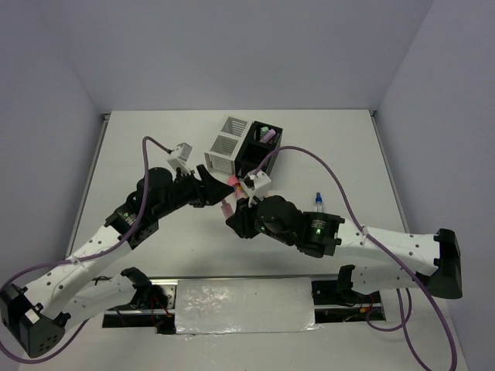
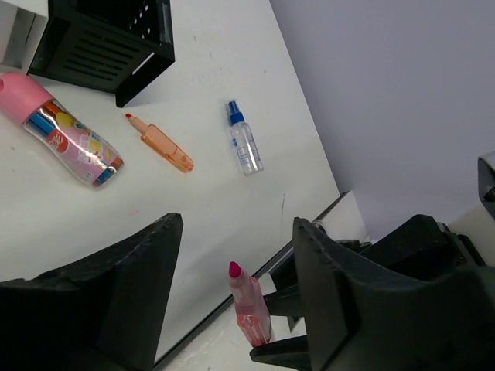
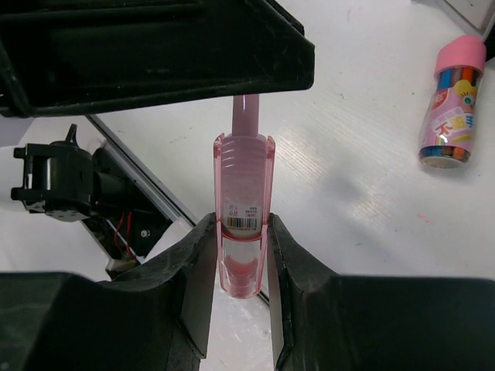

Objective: Sort the stationery into containers

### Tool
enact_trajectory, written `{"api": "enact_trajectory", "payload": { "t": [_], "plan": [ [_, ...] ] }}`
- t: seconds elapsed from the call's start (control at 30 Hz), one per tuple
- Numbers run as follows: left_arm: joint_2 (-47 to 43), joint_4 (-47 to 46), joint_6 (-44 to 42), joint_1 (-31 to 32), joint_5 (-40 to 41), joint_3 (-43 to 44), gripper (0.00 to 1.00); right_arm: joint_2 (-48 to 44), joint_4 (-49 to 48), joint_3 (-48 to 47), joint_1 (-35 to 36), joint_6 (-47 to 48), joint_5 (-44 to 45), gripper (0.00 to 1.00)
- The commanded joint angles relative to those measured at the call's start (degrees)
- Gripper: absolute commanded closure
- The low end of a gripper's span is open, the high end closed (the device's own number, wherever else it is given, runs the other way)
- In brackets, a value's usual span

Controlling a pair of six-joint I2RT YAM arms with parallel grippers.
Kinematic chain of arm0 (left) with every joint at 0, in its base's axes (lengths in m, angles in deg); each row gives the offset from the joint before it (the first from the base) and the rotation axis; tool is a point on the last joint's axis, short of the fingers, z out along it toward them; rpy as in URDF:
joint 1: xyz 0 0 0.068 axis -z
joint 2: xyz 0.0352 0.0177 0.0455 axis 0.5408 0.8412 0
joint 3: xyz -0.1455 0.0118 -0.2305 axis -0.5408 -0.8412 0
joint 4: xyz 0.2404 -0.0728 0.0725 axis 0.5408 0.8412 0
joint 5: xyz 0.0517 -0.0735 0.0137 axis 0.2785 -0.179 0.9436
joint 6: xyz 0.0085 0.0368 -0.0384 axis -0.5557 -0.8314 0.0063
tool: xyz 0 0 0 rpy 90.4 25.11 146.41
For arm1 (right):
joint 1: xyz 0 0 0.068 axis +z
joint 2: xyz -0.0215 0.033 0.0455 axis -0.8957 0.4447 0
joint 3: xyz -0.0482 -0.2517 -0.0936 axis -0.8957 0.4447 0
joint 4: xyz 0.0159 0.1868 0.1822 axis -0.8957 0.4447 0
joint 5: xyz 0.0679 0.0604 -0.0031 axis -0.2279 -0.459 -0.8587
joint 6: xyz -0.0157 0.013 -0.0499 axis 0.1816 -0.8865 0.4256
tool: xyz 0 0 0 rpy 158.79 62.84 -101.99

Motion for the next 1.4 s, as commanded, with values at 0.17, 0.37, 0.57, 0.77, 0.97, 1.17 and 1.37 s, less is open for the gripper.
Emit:
{"api": "enact_trajectory", "payload": {
  "t": [0.17, 0.37, 0.57, 0.77, 0.97, 1.17, 1.37],
  "plan": [
    [-0.3, -3.1, -0.4, -0.1, -1.5, -0.2, 0.56, -0.2, 0.8, -4.1, 0.4, 0.2, 2.9, 1.00],
    [0.5, -4.2, -0.2, 0.0, -3.1, -0.3, 0.53, 1.4, 1.1, -5.7, 0.5, 0.8, 3.4, 1.00],
    [0.8, -4.2, -0.6, 0.0, -3.2, 0.1, 1.00, 2.5, 1.6, -7.0, 0.3, 1.0, 3.9, 1.00],
    [1.1, 0.5, -0.8, -0.1, 2.9, 4.2, 1.00, 1.1, -1.2, -1.1, 0.3, -0.1, 2.2, 1.00],
    [0.4, 2.4, 2.0, -2.8, 7.0, 8.9, 1.00, -1.8, -6.3, 8.1, 0.6, -2.2, -2.3, 1.00],
    [0.2, 1.0, 3.3, -4.8, 6.4, 10.9, 1.00, -3.1, -6.2, 10.3, 0.9, -3.8, -1.7, 0.40],
    [-1.6, -9.0, 5.6, -4.8, -1.6, 1.3, 1.00, -10.3, -7.2, 7.8, -0.5, -5.5, -0.8, 0.00]
  ]
}}
